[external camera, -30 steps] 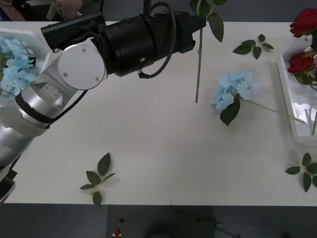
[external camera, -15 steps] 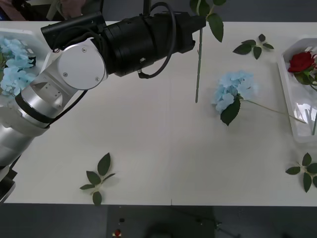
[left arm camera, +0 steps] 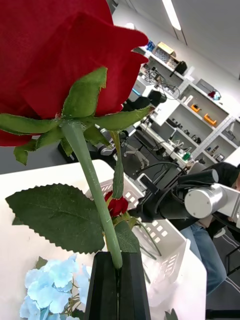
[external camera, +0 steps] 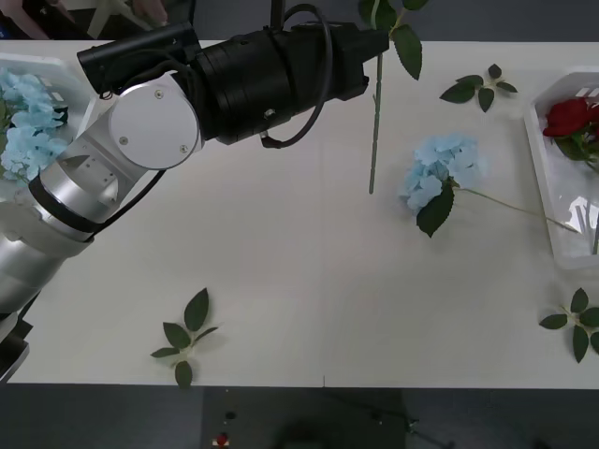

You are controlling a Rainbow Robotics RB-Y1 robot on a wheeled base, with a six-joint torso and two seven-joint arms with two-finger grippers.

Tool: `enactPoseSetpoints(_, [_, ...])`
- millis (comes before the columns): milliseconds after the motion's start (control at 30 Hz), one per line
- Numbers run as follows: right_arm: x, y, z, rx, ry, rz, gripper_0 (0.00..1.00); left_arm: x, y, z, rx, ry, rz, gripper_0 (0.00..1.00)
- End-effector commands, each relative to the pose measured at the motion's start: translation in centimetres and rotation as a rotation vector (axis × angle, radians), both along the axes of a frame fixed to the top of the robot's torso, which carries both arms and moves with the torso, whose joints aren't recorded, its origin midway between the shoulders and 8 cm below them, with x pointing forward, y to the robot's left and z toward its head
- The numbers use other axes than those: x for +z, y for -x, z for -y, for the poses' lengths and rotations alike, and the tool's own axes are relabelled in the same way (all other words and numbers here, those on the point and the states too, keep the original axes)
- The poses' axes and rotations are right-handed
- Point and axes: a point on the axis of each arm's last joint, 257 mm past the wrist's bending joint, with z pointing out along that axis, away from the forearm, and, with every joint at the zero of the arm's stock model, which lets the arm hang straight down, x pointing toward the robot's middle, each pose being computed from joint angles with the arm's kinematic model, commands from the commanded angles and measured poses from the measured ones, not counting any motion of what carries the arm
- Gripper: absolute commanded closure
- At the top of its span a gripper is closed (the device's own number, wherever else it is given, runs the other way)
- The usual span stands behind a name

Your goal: Put the red flowers into the right box and the blue flowers into the left box

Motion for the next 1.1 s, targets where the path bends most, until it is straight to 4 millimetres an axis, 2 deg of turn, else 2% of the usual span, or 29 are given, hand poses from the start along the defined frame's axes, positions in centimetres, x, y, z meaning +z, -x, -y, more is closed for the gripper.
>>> enactPoseSetpoints(33, [4.2, -1.9, -4.5, 0.143, -0.073, 0.018, 0.22, 2.7, 0.4, 0.4, -0.008, 0.015, 0.064, 1.00])
enactPoseSetpoints(167, [7.2, -0.7, -10.5, 0.315, -0.283, 0.029, 0.22, 2.7, 0.4, 0.4, -0.008, 0.015, 0.064, 1.00])
enactPoseSetpoints(200, [8.3, 0.1, -13.1, 0.392, -0.360, 0.047, 0.22, 2.7, 0.4, 0.4, -0.008, 0.015, 0.064, 1.00])
enactPoseSetpoints(233, [8.7, 0.4, -14.3, 0.423, -0.390, 0.058, 0.22, 2.7, 0.4, 0.4, -0.008, 0.015, 0.064, 1.00])
enactPoseSetpoints(333, [10.5, 3.1, -20.6, 0.578, -0.565, 0.119, 0.22, 2.7, 0.4, 0.4, -0.008, 0.015, 0.064, 1.00])
enactPoseSetpoints(367, [10.5, 3.7, -21.7, 0.599, -0.596, 0.128, 0.21, 2.7, 0.4, 0.4, -0.008, 0.015, 0.064, 1.00])
enactPoseSetpoints(400, [10.8, 5.1, -24.6, 0.648, -0.669, 0.160, 0.22, 2.7, 0.4, 0.4, -0.008, 0.015, 0.064, 1.00])
enactPoseSetpoints(567, [11.8, 9.7, -32.4, 0.723, -0.838, 0.248, 0.22, 2.7, 0.4, 0.4, -0.008, 0.015, 0.064, 1.00])
enactPoseSetpoints(600, [12.2, 11.4, -35.0, 0.743, -0.882, 0.271, 0.22, 2.7, 0.4, 0.4, -0.008, 0.015, 0.064, 1.00])
enactPoseSetpoints(633, [12.5, 12.0, -36.0, 0.747, -0.898, 0.283, 0.22, 2.7, 0.4, 0.4, -0.008, 0.015, 0.064, 1.00])
enactPoseSetpoints(733, [13.9, 14.5, -40.7, 0.765, -0.963, 0.355, 0.21, 2.7, 0.4, 0.4, -0.008, 0.015, 0.064, 1.00])
enactPoseSetpoints(800, [14.6, 15.9, -43.2, 0.796, -0.994, 0.387, 0.22, 2.7, 0.4, 0.4, -0.008, 0.015, 0.064, 1.00])
enactPoseSetpoints(867, [15.1, 16.7, -44.8, 0.825, -1.007, 0.406, 0.22, 2.7, 0.4, 0.4, -0.008, 0.015, 0.064, 1.00])
enactPoseSetpoints(1100, [15.1, 16.7, -47.9, 0.883, -1.012, 0.480, 0.22, 2.7, 0.4, 0.4, -0.008, 0.015, 0.064, 1.00])
